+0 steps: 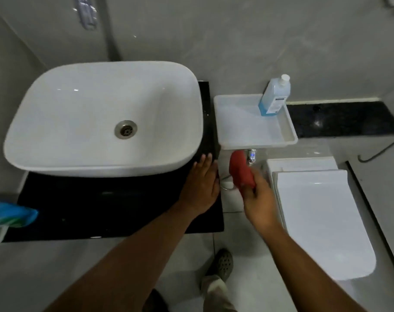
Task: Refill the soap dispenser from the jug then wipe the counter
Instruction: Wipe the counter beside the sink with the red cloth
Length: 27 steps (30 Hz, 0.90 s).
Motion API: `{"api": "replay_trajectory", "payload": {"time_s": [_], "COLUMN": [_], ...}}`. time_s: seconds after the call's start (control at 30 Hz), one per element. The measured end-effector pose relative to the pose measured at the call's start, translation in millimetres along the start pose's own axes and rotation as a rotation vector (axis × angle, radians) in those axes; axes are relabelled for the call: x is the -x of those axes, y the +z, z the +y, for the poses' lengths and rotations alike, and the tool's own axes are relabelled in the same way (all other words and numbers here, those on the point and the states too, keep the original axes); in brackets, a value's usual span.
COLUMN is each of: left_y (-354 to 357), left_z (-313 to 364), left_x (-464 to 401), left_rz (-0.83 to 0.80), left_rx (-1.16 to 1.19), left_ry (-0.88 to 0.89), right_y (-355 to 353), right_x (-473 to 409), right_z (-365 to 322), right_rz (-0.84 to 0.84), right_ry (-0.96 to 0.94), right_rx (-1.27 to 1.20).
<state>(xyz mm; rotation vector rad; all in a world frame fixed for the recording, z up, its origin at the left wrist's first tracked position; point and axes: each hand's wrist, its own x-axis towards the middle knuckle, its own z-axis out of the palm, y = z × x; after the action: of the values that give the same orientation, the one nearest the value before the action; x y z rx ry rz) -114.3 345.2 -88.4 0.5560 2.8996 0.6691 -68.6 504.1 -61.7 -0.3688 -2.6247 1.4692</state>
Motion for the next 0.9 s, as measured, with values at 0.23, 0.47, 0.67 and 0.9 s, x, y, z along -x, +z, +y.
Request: {"api": "replay_trajectory", "payload": {"time_s": [0.23, 0.47, 0.67, 0.9], "left_y": [-44, -79, -82, -82], "left_z": [-89, -180, -216, -223], "left_x": [141, 183, 195, 203], "left_rz": [0.066, 0.119, 0.186, 0.185], "left_rx": [-0.120, -0.217, -0.235, -0.220], "left_ry": [-0.124, -0.294, -0.365, -0.390], "right_y": [69, 96, 166, 199], "right_x": [73, 61, 60, 102], "right_z": [-13, -16, -49, -66], "right_rz": [-0.462, -0.257, -0.032, -0.427], "right_ry": [-0.222, -0.172, 0.031, -0.621], "right_rx": [0.629, 0.828, 0.842, 0.858]}}
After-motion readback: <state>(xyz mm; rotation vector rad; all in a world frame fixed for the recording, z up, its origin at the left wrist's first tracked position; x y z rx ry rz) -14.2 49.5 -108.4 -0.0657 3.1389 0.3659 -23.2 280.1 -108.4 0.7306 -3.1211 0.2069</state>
